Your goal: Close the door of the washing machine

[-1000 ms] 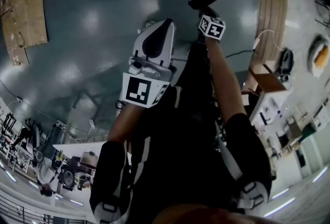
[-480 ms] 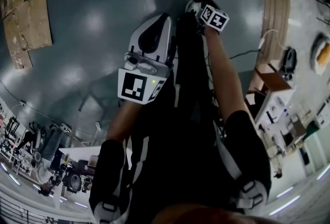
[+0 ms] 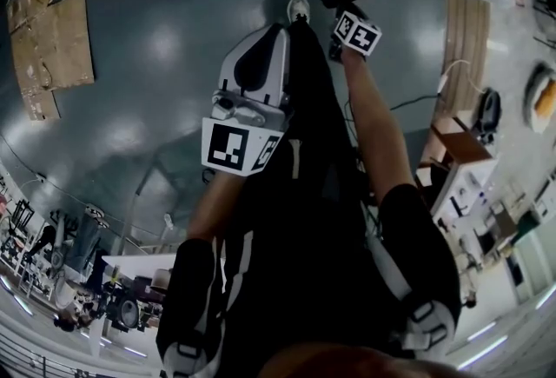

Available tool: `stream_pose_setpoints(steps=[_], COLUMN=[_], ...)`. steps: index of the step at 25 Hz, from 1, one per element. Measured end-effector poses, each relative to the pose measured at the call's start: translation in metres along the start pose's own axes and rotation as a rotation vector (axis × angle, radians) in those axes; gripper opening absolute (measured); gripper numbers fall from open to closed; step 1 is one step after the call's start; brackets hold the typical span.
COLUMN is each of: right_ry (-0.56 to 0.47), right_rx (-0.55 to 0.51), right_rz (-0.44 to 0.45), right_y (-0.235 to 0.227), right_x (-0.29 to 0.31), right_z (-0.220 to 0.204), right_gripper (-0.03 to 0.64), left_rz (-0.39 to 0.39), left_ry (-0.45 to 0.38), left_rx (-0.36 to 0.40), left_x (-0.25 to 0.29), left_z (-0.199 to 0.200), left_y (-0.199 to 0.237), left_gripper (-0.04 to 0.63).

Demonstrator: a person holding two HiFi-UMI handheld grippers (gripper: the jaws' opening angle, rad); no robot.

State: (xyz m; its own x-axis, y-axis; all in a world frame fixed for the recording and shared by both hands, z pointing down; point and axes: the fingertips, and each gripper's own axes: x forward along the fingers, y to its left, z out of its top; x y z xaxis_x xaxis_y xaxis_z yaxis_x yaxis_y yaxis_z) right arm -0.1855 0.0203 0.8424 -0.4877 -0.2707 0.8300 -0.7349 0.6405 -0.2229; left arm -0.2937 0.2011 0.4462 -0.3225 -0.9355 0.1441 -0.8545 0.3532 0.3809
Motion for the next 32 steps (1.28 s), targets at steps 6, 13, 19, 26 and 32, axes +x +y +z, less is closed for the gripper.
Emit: stream_pose_setpoints(steps=[6,13,19,26,32], right_ry=[-0.006,0.023,0.001,0.011,0.006], right_rx=[-0.032,-0.009,-0.028,-0.095,-0.163], right_rz=[0.019,-0.025,-0.032,-0.01,-0.005], right_y=[0.026,0.06,0.078,0.091,0.099], right_x=[0.017,0.04,0.053,0.063,0.071], right_z=[0.022,0.049,0.073,0.086,0.104], right_gripper=[0.075,0.077,0.077,0.078,0.077], left_rz=[0.016,0.036,0.063,0.102,0.127], left_ry=[-0.003,0.016,0.03,0.035,0.048], left_rx=[-0.004,-0.009,-0.015,-0.048,-0.043], left_x=[0.016,0.036,0.055,0.069,0.081], left_z=[0.005,0.004,0.003,0.004,-0.001], left_y=[0.016,0.035,0.055,0.076,0.086], left_gripper=[0.006,0.006,0.006,0.006,0.006])
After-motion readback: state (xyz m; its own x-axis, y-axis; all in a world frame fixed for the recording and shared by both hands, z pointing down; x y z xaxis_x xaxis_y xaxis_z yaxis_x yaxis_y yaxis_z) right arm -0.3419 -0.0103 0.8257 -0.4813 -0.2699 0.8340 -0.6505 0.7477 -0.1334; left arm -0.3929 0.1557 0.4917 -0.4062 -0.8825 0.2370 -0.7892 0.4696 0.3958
